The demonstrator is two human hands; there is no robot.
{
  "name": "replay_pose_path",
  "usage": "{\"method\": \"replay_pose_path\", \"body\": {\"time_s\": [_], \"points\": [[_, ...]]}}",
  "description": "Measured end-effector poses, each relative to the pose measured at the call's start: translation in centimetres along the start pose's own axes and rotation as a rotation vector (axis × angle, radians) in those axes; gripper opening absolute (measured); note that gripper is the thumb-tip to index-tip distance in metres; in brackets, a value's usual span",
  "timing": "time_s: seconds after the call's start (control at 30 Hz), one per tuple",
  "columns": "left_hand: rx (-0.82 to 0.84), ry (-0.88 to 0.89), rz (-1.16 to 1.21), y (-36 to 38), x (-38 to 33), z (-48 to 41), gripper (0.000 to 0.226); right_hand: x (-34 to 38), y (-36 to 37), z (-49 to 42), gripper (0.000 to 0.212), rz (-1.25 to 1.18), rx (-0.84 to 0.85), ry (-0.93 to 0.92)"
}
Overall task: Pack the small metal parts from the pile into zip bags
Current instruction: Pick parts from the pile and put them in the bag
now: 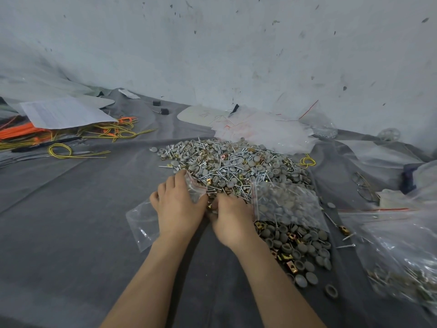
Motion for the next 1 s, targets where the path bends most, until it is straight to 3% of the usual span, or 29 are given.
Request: {"method": "replay_pose_path", "body": {"time_s": [0.13,0.23,0.4,0.53,0.73,0.87,1.0], "points": [[0.025,0.027,-0.03,0.4,-0.1,0.0,0.067,-1.1,-1.0,-0.6,0.006,-0.215,-0.106,0.067],[0.078,0.12,-0.045,1.0,-0.8,0.5,0.064,-2.2,-2.2,-1.2,0.009,-0.483,-0.26,0.208],[0.062,0.161,-0.041,1.1,-1.0,0.6,0.06,-1.4,-1.2,-1.6,0.008,-0.797,-0.164,0.269],[-0.052,-0.03,0.007,-0.1,0.5,-0.5,0.062,-1.5,-1.8,-1.3,0.013,-0.658,-0.295,0.208],[-0.075,-0.098,0.061,-0.4,1.0,-0.6,0.061,1.1,0.8,0.0,0.027,-0.003,-0.05,-0.132],[-0.036,-0.064,0.034,-0.1,0.7,-0.5,0.063,0.9,0.5,-0.1,0.019,-0.141,-0.1,-0.077],[0.024,0.026,-0.047,0.5,0.2,-0.1,0.065,-1.6,-1.0,-1.0,0.013,-0.485,-0.22,0.217]]}}
Point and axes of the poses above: each hand's wrist, its own z-axis away from the middle knuckle, its own y-axis out of the palm, x = y × z, the point moved 6 cm from there along -z, towards the middle knuckle, and after that the axes turned 13 degrees about -x, right-handed, at the moved point
